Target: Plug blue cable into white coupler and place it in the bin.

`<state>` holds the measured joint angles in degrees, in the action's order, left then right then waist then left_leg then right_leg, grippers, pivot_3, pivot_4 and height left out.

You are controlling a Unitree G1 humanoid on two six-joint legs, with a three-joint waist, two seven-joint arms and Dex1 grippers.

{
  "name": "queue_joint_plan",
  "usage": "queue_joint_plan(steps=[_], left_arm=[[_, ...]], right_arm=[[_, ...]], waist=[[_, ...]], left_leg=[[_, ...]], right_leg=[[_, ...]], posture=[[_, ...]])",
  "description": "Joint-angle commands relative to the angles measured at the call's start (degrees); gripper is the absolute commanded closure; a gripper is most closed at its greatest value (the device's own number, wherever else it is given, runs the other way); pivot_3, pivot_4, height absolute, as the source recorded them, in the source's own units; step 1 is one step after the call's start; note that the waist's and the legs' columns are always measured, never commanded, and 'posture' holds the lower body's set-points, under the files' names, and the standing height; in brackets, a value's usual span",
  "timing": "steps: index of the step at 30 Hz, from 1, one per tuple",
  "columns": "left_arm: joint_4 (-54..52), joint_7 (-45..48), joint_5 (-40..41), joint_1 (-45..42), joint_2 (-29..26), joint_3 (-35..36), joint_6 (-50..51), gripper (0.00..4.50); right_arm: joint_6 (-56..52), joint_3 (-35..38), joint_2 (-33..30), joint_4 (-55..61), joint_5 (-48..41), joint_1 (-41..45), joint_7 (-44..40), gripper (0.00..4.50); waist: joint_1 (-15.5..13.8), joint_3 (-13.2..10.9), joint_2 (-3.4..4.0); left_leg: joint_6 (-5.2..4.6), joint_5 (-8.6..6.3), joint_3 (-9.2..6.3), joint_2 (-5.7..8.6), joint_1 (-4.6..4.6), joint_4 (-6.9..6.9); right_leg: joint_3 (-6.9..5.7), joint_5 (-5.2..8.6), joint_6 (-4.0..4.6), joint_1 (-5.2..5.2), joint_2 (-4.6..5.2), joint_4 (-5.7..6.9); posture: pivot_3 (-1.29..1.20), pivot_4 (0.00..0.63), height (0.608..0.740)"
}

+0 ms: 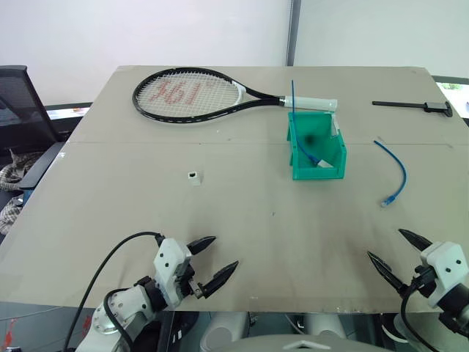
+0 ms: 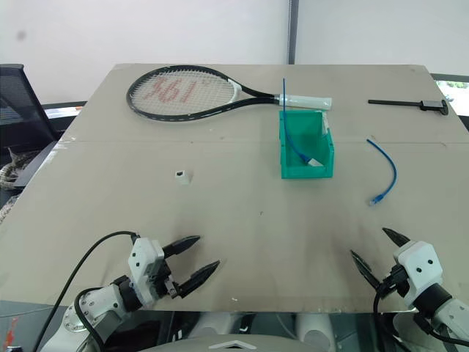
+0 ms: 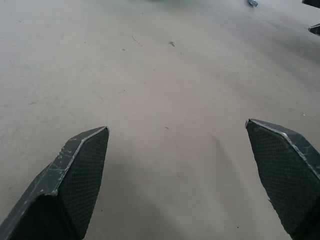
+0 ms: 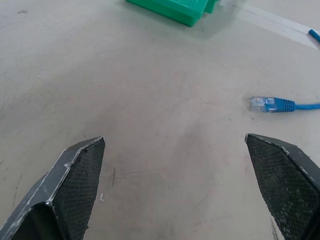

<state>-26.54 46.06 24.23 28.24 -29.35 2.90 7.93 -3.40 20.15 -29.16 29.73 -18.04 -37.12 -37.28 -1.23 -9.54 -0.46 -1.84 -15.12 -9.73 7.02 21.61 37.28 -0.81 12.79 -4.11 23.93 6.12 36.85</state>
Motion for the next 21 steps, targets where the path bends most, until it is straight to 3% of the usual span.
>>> queue_joint_plan(steps=[1, 6, 8, 12, 17, 21], left_arm=[[-1.20, 0.92, 1.19, -1.71, -0.40, 1.08, -1.22, 0.01], [-4.30, 2.17, 6.50, -7.68, -2.35, 1.81, 3.37, 0.01], [-9.28, 2.34, 9.93, -11.34, -4.82, 1.00, 7.78, 0.01], [-14.77, 2.01, 13.21, -17.08, -8.99, 0.15, 13.69, 0.01], [-19.65, -2.11, 16.02, -23.89, -10.60, -2.31, 20.94, 0.01], [-21.29, -4.45, 16.44, -25.16, -10.07, -3.18, 23.05, 0.01]], right_arm=[[-0.77, 1.42, -1.50, 1.85, -0.75, 1.89, -0.16, 0.07], [-6.92, 1.97, -7.77, 3.33, -0.92, 8.39, -1.11, 0.07], [-9.72, 0.63, -16.02, 1.25, 3.17, 10.83, -5.36, 0.07], [-10.86, -1.85, -26.18, -7.11, 3.20, 19.93, -12.68, 0.07], [1.73, -13.73, -35.70, -24.37, 13.52, 36.63, -21.56, 0.07], [15.86, -24.67, -36.68, -39.54, 23.40, 52.54, -26.39, 0.07]], waist=[[0.00, 0.00, 0.00], [0.01, 0.01, 0.03], [0.12, -0.03, 0.08], [0.18, -0.07, -0.02], [0.52, -0.15, -0.01], [0.69, -0.23, -0.08]], left_leg=[[0.00, 0.00, 0.00, 0.00, 0.00, 0.00], [0.01, 0.01, 0.04, -0.02, -0.03, 0.06], [0.00, 0.01, 0.06, -0.04, -0.04, 0.05], [-0.23, 0.16, 0.23, -0.03, -0.03, 0.11], [-0.24, 0.16, 0.65, -0.15, -0.08, 0.07], [-0.03, 0.28, 0.97, -0.19, -0.07, 0.06]], right_leg=[[0.00, 0.00, 0.00, 0.00, 0.00, 0.00], [0.01, -0.09, 0.15, -0.02, -0.05, 0.00], [0.01, -0.17, 0.03, -0.04, -0.08, -0.01], [0.01, -0.21, 0.04, -0.04, -0.18, -0.06], [0.09, -0.34, 0.25, -0.02, -0.14, -0.14], [0.26, -0.36, 0.24, 0.00, -0.14, -0.24]], posture=[[0.00, 0.150, 0.740], [0.00, 0.150, 0.740], [0.00, 0.150, 0.740], [0.00, 0.150, 0.740], [0.00, 0.150, 0.740], [0.00, 0.150, 0.740]])
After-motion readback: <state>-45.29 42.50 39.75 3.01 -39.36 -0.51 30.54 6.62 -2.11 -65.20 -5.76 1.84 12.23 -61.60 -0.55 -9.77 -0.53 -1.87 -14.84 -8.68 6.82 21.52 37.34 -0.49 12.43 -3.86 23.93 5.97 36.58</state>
